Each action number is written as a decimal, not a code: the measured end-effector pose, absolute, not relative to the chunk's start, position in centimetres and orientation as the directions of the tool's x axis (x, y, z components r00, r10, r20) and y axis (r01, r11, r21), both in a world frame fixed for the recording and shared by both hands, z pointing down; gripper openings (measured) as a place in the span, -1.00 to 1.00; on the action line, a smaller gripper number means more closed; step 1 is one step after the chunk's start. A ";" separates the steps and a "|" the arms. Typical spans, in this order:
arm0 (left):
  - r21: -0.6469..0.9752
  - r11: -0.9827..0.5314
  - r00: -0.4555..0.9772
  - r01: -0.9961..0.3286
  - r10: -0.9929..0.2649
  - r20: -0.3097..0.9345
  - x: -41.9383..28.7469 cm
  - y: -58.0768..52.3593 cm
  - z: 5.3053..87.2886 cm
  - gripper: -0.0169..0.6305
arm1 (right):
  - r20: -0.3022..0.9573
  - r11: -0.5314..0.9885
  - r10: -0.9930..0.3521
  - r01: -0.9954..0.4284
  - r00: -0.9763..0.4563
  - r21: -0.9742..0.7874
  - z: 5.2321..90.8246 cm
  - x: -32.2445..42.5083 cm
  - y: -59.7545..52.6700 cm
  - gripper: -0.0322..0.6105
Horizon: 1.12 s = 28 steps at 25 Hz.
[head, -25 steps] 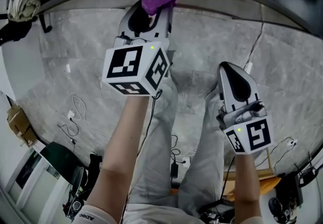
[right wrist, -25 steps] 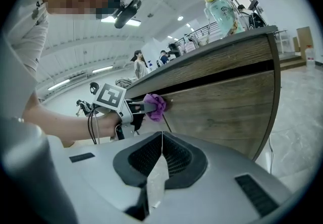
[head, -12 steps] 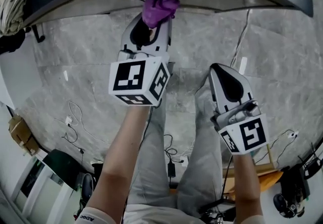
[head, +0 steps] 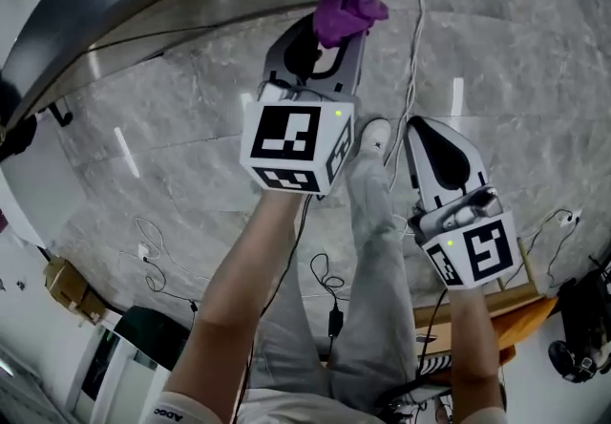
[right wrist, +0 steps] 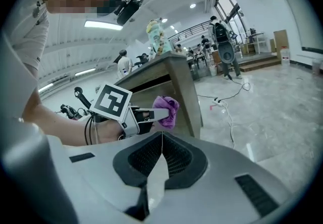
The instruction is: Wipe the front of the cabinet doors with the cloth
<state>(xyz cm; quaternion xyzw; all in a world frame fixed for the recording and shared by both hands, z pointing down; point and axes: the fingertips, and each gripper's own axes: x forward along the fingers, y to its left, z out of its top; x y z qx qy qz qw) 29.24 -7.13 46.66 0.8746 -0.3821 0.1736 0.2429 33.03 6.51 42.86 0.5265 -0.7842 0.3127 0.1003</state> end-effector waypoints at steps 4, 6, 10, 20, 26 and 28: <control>0.297 -0.582 0.643 -0.757 -0.585 0.494 32.0 -8.2 47.7 -0.49 | 0.500 0.229 -0.764 -0.896 -0.407 -0.380 44.0 36.0 6.9 -0.81; 0.300 -0.568 0.635 -0.766 -0.596 0.492 32.4 -9.2 47.9 -0.49 | 0.503 0.223 -0.765 -0.899 -0.402 -0.378 44.4 36.9 6.8 -0.81; 0.287 -0.583 0.638 -0.760 -0.587 0.499 31.4 -10.3 48.2 -0.49 | 0.504 0.209 -0.770 -0.901 -0.391 -0.379 44.8 36.5 6.2 -0.81; 0.229 -0.580 0.598 -0.781 -0.590 0.543 21.8 -12.0 48.9 -0.49 | 0.468 0.274 -0.754 -0.868 -0.461 -0.414 44.3 26.7 2.6 -0.81; 0.226 -0.541 0.560 -0.810 -0.602 0.569 14.0 -13.6 49.7 -0.49 | 0.454 0.319 -0.734 -0.846 -0.505 -0.427 44.2 20.1 0.2 -0.81; 0.223 -0.516 0.539 -0.827 -0.615 0.575 11.4 -14.1 49.8 -0.49 | 0.452 0.336 -0.725 -0.840 -0.519 -0.425 44.2 18.2 -0.5 -0.81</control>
